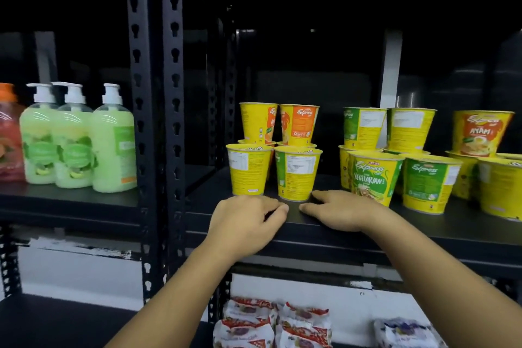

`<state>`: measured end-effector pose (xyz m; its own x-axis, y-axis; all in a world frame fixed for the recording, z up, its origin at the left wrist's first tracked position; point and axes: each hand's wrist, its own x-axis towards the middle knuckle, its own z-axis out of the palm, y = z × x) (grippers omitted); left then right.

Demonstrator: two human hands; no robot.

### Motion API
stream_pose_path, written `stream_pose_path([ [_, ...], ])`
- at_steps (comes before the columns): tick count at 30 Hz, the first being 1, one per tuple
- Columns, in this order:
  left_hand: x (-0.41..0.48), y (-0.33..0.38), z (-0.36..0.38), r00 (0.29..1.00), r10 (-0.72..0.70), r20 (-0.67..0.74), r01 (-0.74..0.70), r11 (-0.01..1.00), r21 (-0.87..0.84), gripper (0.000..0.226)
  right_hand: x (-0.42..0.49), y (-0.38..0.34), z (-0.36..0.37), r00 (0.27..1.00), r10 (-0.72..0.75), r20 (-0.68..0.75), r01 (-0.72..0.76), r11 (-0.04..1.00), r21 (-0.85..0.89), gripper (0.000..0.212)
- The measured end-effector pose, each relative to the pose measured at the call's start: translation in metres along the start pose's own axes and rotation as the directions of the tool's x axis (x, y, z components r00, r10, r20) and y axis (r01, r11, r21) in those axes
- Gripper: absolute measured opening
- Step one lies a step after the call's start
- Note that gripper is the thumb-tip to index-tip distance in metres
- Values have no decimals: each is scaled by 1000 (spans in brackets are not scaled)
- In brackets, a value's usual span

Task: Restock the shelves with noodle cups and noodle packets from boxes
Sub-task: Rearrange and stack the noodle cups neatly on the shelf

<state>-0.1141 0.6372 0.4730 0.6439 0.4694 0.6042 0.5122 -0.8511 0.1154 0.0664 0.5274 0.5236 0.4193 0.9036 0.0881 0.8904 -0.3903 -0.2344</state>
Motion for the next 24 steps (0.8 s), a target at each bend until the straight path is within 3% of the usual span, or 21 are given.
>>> stream_pose_path([
  [5, -2, -22, -7, 972, -205, -116, 186, 970, -158, 32, 13, 1, 2, 990, 104, -98, -82, 976, 203, 90],
  [9, 10, -41, -20, 897, -401, -189, 277, 840, -467, 17, 27, -3, 5, 975, 145, -168, -43, 868, 494, 117],
  [13, 29, -41, -31, 884, -460, -86, 334, 748, -574, 64, 31, -10, 11, 964, 153, -219, 1, 817, 576, 103],
  [16, 49, -43, -31, 895, -445, 29, 367, 699, -613, 105, 36, -6, 14, 959, 164, -231, 7, 801, 599, 104],
  [18, 61, -46, -28, 901, -420, 104, 376, 642, -668, 120, 39, -3, 15, 960, 168, -226, 8, 785, 619, 105],
  [20, 69, -49, -21, 907, -389, 159, 374, 573, -729, 118, 42, -1, 16, 958, 168, -232, 14, 780, 625, 104],
  [24, 71, -54, -10, 915, -353, 195, 357, 485, -798, 82, 50, 3, 18, 958, 147, -245, 45, 769, 638, 100],
])
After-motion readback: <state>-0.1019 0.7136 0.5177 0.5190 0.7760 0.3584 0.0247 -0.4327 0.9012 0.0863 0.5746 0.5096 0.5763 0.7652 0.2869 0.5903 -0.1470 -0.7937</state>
